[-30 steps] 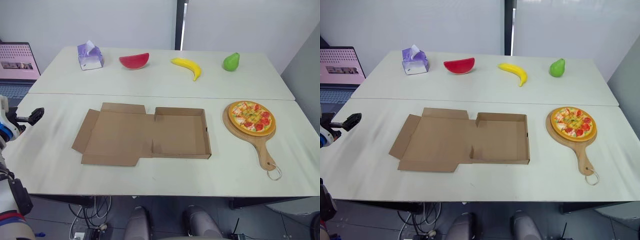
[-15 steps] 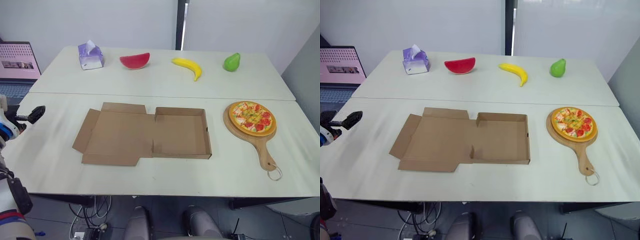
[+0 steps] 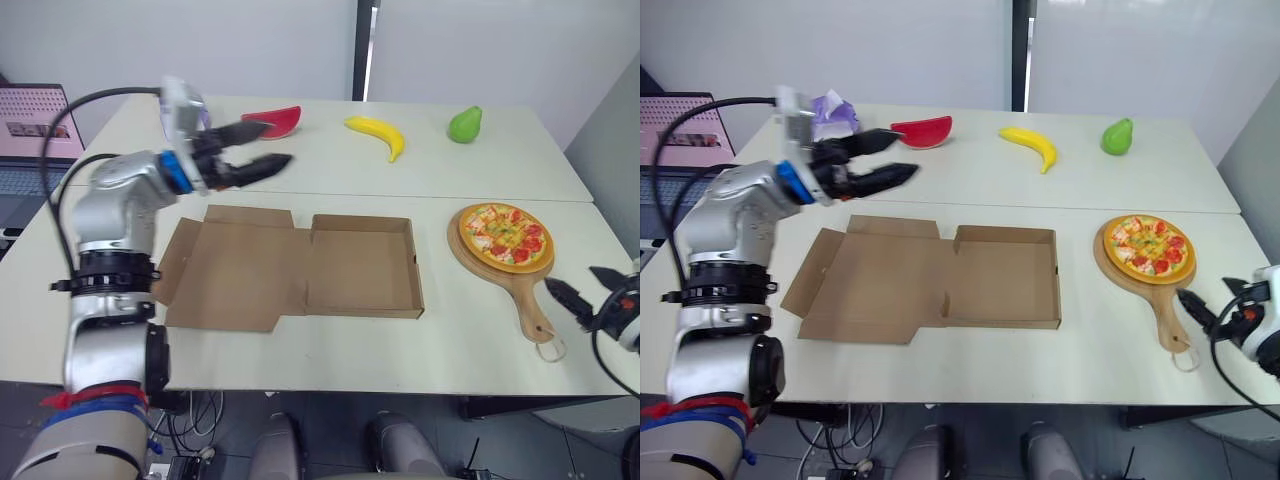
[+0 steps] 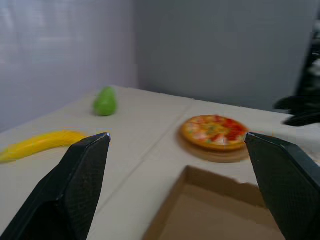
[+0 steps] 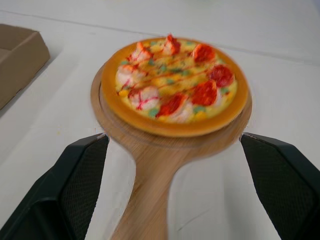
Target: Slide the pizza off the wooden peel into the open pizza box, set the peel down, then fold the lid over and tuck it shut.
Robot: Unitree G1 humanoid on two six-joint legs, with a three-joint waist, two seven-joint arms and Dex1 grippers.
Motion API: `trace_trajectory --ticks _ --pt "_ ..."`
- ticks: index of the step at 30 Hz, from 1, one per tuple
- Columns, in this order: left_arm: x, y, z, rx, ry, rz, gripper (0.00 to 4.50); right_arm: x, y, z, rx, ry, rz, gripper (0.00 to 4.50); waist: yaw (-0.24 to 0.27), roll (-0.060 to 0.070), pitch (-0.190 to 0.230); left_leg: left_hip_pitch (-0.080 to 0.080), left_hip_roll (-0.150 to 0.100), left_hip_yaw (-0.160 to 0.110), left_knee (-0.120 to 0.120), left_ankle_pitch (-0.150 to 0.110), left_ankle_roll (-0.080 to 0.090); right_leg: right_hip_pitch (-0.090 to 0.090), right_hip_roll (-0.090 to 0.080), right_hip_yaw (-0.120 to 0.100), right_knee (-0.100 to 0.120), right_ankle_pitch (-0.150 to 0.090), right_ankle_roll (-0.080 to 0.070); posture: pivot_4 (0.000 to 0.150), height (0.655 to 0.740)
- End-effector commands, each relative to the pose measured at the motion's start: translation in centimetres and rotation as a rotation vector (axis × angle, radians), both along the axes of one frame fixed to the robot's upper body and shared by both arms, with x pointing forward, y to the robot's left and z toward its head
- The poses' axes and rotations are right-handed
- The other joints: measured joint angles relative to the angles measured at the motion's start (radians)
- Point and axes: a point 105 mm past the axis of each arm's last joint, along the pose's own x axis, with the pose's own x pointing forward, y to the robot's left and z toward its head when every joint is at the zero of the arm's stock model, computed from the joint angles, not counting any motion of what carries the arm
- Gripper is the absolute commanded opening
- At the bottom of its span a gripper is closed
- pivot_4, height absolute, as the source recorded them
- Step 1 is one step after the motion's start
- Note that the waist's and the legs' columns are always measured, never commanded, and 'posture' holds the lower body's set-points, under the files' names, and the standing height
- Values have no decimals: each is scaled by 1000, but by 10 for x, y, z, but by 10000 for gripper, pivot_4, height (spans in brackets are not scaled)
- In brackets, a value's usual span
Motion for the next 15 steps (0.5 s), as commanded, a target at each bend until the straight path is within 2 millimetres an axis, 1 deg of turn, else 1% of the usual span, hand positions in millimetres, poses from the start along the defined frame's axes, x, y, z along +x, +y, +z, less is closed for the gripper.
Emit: trace_trajectory --ticks 1,2,5,6,9,12,15 --pt "-49 -36 2 79 -58 -251 44693 0 10 -8 -5 21 -16 45000 -3 1 -1 0 0 0 0 0 0 0 0 0 0 0 0 1500 7400" --pt "-55 -40 0 90 -58 -274 44693 0 10 -11 -6 30 -25 45000 -4 2 -1 0 0 0 0 0 0 0 0 0 0 0 0 1500 7400" --pt "-67 -51 -2 79 -47 -329 44693 5 7 -34 9 65 -63 45000 -3 3 -1 1 0 0 0 0 0 1 0 0 0 0 0 1500 7400" --pt "-69 -52 -4 77 -42 -333 44693 7 7 -39 10 71 -68 45000 -2 3 -1 1 0 0 1 0 0 1 0 0 0 -2 4 1500 7400" --pt "-74 -55 -12 94 -39 -351 44693 15 6 -53 18 86 -78 45000 -1 3 -1 1 -1 0 2 0 0 2 -1 0 0 -2 4 1500 7400" --pt "-76 -57 -11 89 -34 -359 44693 21 10 -61 36 93 -57 45000 0 2 -1 1 -1 -1 2 0 0 2 0 0 0 -2 4 1500 7400" --pt "-78 -57 -10 92 -39 -360 44693 27 8 -72 22 112 -56 45000 -1 2 -1 1 -1 -1 2 0 0 2 -1 -1 -1 -2 4 1500 7400"
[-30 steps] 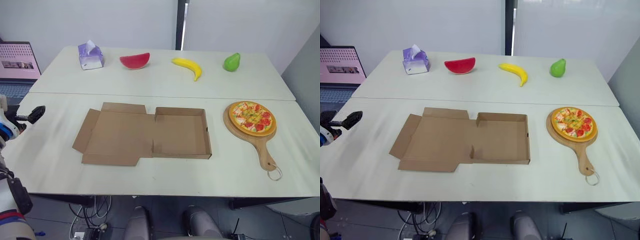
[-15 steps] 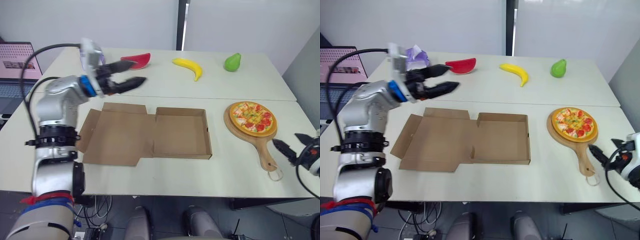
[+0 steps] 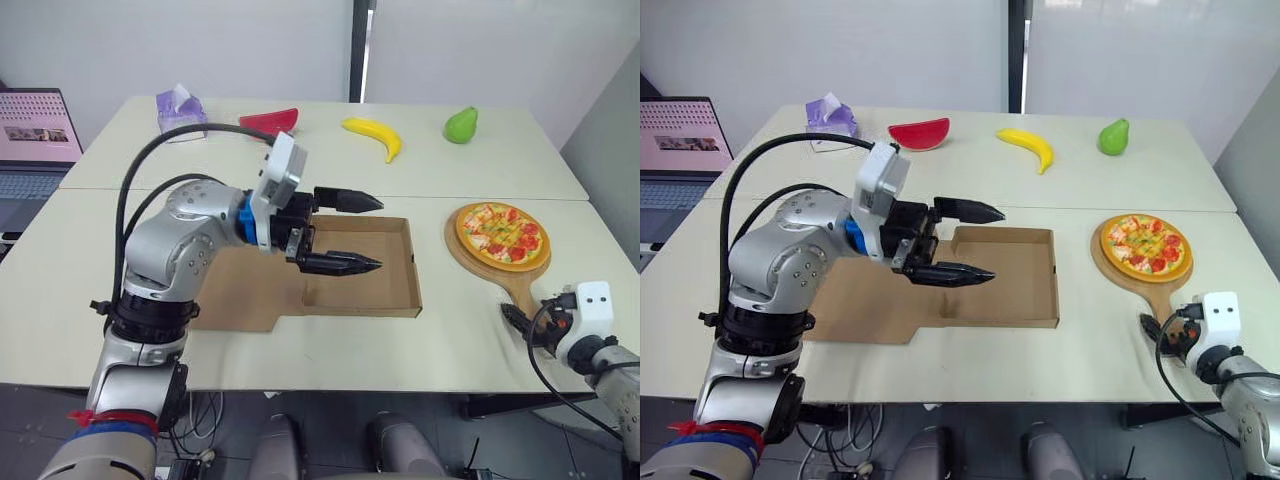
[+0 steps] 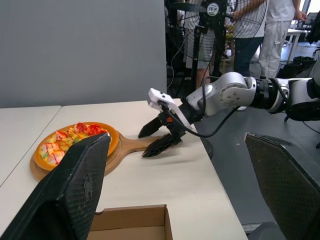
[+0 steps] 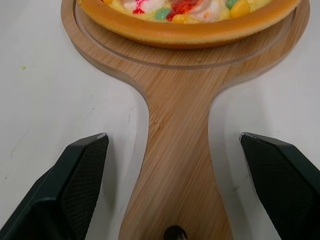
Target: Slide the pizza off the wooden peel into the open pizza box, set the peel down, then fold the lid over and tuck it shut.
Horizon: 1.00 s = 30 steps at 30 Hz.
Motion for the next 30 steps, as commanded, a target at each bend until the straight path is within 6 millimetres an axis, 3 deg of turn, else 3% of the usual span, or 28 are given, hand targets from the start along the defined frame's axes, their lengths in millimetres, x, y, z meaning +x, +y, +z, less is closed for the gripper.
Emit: trace_trajectory --ticks 1,5,7,13,15,23,27,30 --pt "-7 -1 11 -12 -47 -22 44693 5 -2 -10 -19 15 10 45000 -1 0 0 0 0 0 0 0 0 0 0 0 0 0 0 1500 7400" --pt "-8 -3 15 -20 -56 -16 44693 10 -2 -14 -12 12 23 45000 -2 -1 0 1 0 0 0 0 0 1 0 0 0 0 0 1500 7400" --pt "-6 -4 17 -33 -62 0 45000 11 -2 -16 5 7 25 41318 -2 -1 0 1 0 0 0 0 0 1 0 0 0 0 0 1500 7400" --pt "4 -2 18 -43 -86 68 45000 13 0 -16 20 -17 9 21930 -2 -2 -1 1 0 0 0 0 0 1 0 0 0 0 0 1500 7400" --pt "9 0 19 -51 -93 99 45000 14 0 -15 19 -37 -6 17751 -2 -4 -2 1 0 0 0 0 0 1 0 0 -1 0 0 1500 7400" --pt "35 21 30 -161 -107 278 45000 25 9 31 -27 -231 41 17608 -4 -5 -1 1 0 0 0 0 0 1 0 0 0 0 0 1500 7400" --pt "41 39 36 -173 -88 352 45000 44 19 71 -109 -321 157 17413 -9 4 4 0 0 1 0 0 0 -2 0 3 0 0 0 1500 7400" --pt "37 54 33 -100 -2 357 45000 59 38 102 -151 -371 298 16899 -11 9 8 -1 0 2 -1 0 0 -5 1 4 1 0 0 1500 7400"
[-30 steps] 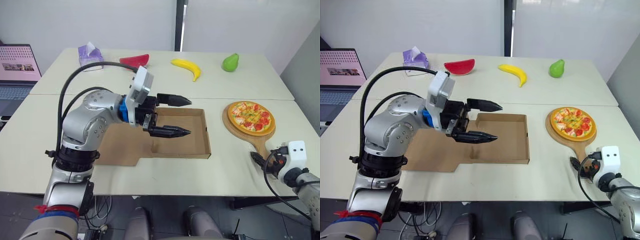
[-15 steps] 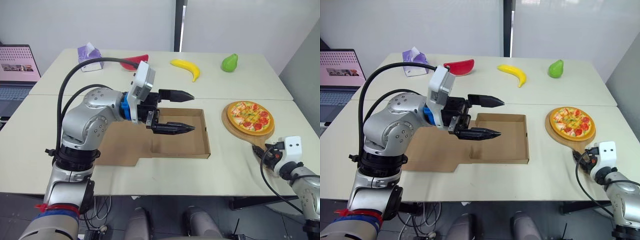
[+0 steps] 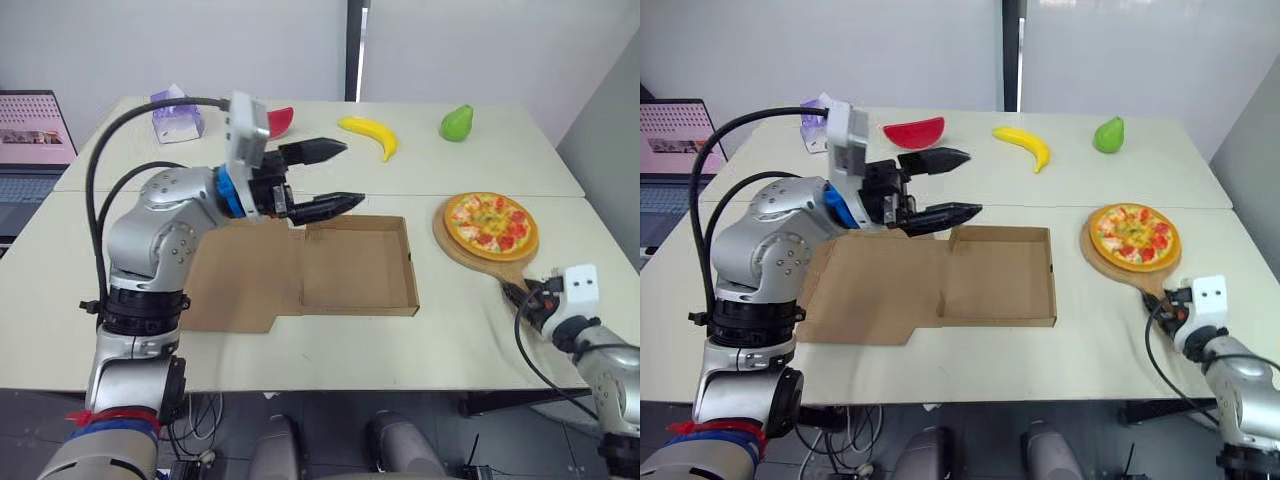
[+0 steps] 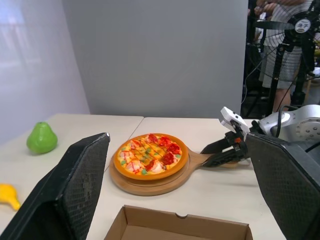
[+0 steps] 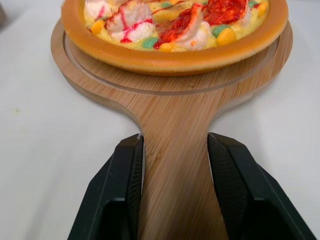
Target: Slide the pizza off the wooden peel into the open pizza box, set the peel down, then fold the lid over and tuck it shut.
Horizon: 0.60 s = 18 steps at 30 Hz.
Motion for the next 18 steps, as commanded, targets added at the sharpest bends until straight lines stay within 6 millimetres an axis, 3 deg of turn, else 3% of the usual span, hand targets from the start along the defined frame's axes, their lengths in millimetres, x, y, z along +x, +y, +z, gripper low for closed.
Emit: trace_trajectory --ticks 1,4,8,18 --pt "-9 17 8 34 47 -3 45000 16 28 73 -72 -214 194 16899 -1 2 1 0 0 0 0 0 0 -1 0 0 0 0 0 1500 7400" --pt "-15 29 8 65 66 13 45000 25 52 88 -72 -235 340 16899 4 1 1 -1 0 -1 -2 0 0 -1 1 -1 0 1 -2 1500 7400" --pt "-22 40 15 59 94 30 45000 32 77 95 -84 -265 494 16899 10 -1 2 -2 0 -1 -2 0 0 -1 0 -2 -2 1 -4 1500 7400" --pt "-33 66 19 129 111 96 45000 38 91 94 -207 -412 614 16900 31 -3 4 -3 0 0 -1 0 0 -2 -1 -4 -2 1 -4 1500 7400"
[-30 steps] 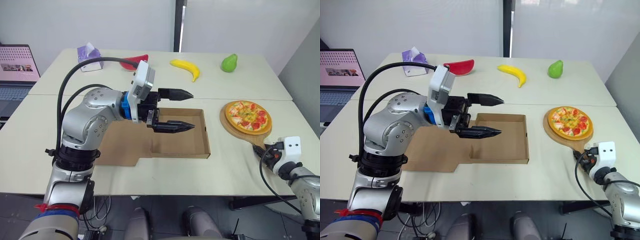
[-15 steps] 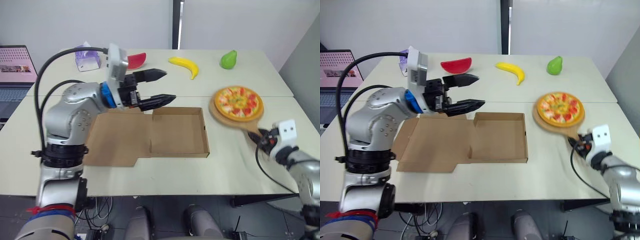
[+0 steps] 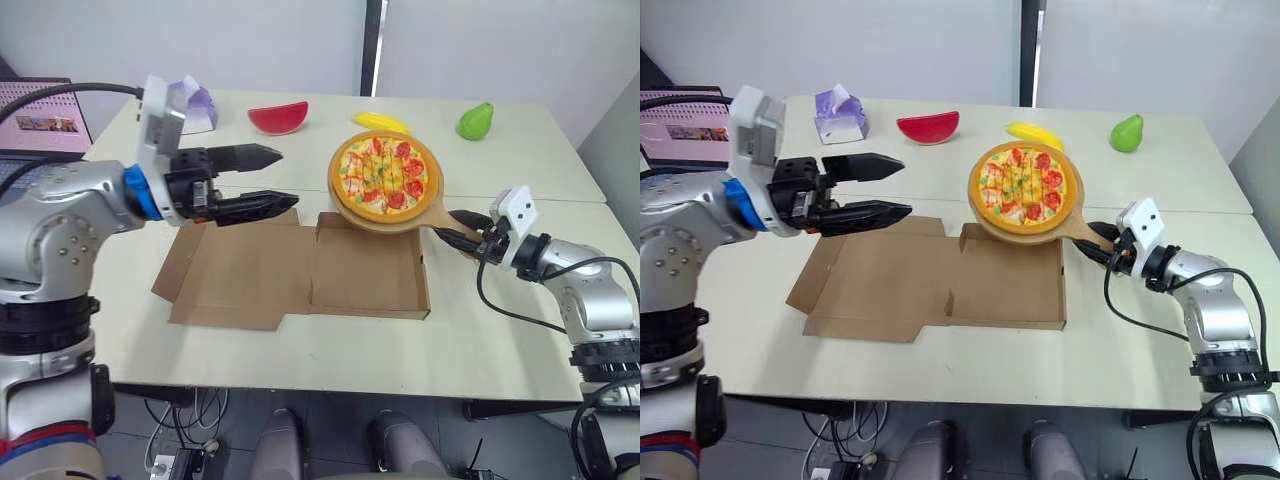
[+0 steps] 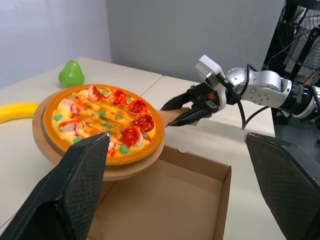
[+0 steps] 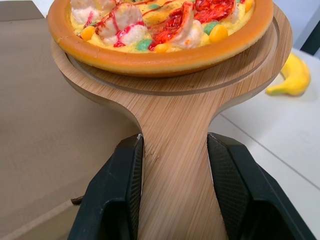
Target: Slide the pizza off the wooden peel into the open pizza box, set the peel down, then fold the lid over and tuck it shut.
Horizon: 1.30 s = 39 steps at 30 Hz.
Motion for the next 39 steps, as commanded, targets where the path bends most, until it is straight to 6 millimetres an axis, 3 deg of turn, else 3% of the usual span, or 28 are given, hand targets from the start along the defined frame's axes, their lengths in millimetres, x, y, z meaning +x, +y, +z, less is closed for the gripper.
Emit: trace_trajectory --ticks 1,34,39 --pt "-7 8 9 23 -35 11 45000 -3 2 35 -25 -187 41 16900 -1 0 0 0 0 0 0 0 0 0 0 0 0 0 0 1500 7400" --pt "0 10 4 73 -56 -11 45000 4 -10 31 -153 -350 -35 16898 -1 0 0 0 0 0 0 0 0 0 0 0 1 0 0 1500 7400" --pt "1 10 3 74 -55 -14 45000 9 -18 48 -185 -474 -114 16898 -1 0 0 0 0 0 0 0 0 0 0 0 1 0 0 1500 7400"
